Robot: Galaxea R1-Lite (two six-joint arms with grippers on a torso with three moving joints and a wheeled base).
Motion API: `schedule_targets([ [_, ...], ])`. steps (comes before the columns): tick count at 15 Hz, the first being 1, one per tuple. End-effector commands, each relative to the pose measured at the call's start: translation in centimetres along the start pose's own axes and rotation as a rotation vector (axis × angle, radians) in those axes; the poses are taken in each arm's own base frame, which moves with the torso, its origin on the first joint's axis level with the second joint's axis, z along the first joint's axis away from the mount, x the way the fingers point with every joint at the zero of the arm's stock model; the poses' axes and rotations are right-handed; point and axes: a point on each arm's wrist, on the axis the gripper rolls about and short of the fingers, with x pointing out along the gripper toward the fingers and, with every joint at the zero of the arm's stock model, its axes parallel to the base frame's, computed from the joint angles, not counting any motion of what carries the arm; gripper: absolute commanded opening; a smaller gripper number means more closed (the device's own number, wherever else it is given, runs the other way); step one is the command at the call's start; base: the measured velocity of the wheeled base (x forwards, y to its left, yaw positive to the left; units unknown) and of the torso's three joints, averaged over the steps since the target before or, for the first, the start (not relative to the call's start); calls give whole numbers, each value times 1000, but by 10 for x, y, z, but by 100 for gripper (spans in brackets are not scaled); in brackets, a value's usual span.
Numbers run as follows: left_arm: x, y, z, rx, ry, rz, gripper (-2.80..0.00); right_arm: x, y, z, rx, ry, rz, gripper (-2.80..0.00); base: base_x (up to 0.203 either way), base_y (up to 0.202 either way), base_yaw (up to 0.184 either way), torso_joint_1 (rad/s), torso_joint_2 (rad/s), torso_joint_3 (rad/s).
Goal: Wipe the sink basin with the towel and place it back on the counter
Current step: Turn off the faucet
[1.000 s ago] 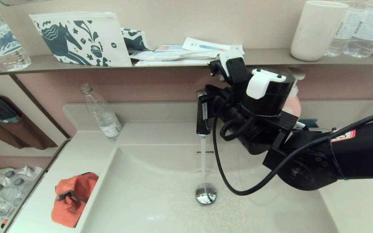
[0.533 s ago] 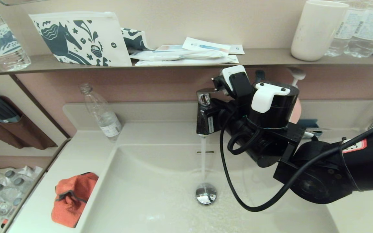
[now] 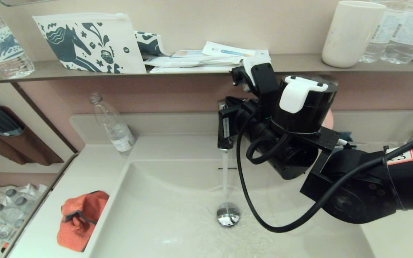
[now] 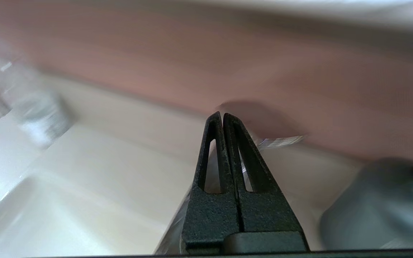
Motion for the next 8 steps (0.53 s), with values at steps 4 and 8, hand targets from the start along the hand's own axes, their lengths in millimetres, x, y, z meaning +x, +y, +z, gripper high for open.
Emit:
schedule_targets([
  [4, 0, 0, 0, 0, 1, 0, -280, 23, -17, 0, -11, -29, -67, -280, 0, 0, 0, 0, 0, 0],
  [8, 0, 0, 0, 0, 1, 0, -280, 31, -29, -8, -33, 8, -87, -280, 0, 0, 0, 0, 0, 0],
])
